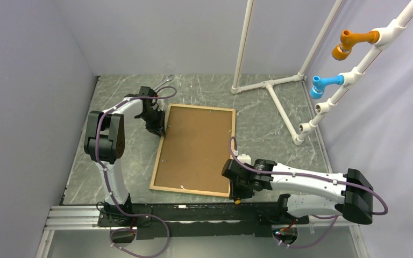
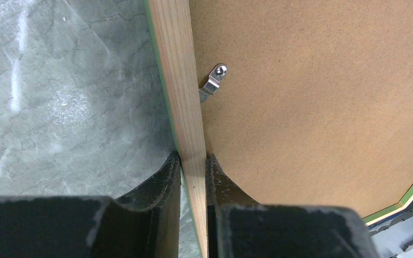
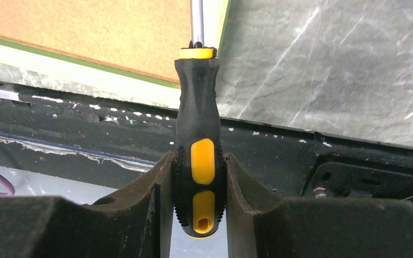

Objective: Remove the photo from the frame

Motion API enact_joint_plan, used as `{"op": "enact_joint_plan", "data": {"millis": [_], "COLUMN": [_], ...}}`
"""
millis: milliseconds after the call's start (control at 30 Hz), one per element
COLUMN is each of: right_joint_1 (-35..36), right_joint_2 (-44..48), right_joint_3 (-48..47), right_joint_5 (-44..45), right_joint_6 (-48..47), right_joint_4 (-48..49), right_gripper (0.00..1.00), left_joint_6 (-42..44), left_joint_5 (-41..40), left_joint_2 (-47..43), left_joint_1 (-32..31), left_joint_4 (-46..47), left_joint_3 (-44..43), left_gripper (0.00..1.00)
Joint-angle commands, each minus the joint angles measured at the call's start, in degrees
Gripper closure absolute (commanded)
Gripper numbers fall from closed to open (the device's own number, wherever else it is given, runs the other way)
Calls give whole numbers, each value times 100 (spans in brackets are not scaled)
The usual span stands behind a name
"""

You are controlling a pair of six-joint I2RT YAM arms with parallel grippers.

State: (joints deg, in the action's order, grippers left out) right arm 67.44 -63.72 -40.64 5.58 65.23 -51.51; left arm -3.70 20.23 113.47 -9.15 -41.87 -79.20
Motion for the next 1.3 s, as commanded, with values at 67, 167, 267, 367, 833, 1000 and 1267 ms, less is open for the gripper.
{"op": "enact_joint_plan", "data": {"millis": [67,167,267,367,833,1000,1267], "right_joint_1": [-488,-1310,-2113,-2617,-2970,-3037,-3119], "right_joint_2": [31,-44,-2,-38,-1024,-1456,-1958], "right_joint_3": [-649,-919,-1094,-1221,-1310,-1403,-1596], "right_joint_5": [676,795,452,79,-633,-326,-119], "right_joint_6": [-986,-1569,-2170,-2587,-2640,-2577,-2295], "right_joint_4": [-71,-155,9,226,971,969,717], "right_gripper": [100,100,100,100,100,100,100], "left_joint_6": [98,95,106,107,80,72,62], "left_joint_5": [179,142,112,111,125,104,118], "left_joint_2": [40,3,2,38,22,-15,-36], "left_joint_1": [-96,-96,-116,-140,-164,-162,-158], "left_joint_4": [-151,-149,-152,-203,-208,-184,-199], "left_joint_3": [-193,-158,-144,-198,-246,-215,-258], "left_gripper": [100,100,100,100,100,100,100]}}
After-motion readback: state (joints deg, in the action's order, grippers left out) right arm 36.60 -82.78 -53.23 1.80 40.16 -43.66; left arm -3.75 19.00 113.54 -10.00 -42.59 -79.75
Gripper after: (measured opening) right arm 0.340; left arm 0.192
